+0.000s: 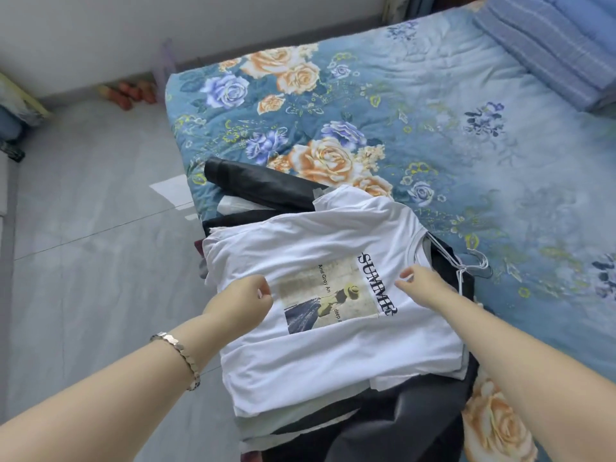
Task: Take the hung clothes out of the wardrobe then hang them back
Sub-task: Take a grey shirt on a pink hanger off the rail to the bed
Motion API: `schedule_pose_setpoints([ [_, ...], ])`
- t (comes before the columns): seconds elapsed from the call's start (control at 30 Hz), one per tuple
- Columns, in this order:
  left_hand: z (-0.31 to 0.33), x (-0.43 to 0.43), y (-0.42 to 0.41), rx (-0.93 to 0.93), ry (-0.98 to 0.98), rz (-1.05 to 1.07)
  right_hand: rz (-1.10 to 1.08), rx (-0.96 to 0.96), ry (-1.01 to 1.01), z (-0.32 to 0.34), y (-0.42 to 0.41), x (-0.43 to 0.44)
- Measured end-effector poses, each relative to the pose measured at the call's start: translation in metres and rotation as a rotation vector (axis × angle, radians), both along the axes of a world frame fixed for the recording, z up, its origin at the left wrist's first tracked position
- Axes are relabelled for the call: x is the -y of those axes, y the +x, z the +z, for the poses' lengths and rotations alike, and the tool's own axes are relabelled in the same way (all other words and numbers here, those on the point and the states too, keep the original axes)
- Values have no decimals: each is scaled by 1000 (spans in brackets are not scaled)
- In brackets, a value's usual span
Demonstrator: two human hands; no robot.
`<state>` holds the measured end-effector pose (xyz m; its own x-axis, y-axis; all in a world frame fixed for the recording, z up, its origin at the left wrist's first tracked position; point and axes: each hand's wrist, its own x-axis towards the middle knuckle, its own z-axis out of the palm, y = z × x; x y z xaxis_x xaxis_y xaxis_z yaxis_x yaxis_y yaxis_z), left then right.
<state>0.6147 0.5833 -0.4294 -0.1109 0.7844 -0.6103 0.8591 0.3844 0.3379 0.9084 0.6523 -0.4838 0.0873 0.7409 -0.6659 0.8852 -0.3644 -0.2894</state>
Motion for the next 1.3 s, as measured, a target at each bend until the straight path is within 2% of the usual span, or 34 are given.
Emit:
schedule_pose_setpoints([
  [0.1, 22, 16, -28, -132, 26, -99, 337, -28, -65, 36, -74, 1],
  [0.23, 62, 52, -75, -164, 15, -73, 691, -29, -17, 97, -180, 15],
  [0.37, 105, 101, -151, -162, 55, 158, 1069, -26, 114, 158, -299, 50],
  [0.57, 176, 223, -292, -219, 187, 538, 1469, -21, 306, 259, -479, 155],
  [0.83, 289, 456, -430, -562, 246, 878, 1907, -148, 558, 383, -667, 364],
  [1.0, 358, 577, -478, -725, 265, 1095, 2144, -127, 734, 434, -755, 481],
  [1.1, 396, 633, -503, -803, 295, 1200, 2156, -292, 751, 461, -805, 535],
  [1.3, 451, 722, -540, -1082, 392, 1397, 2163, -806, 659, 505, -884, 626],
])
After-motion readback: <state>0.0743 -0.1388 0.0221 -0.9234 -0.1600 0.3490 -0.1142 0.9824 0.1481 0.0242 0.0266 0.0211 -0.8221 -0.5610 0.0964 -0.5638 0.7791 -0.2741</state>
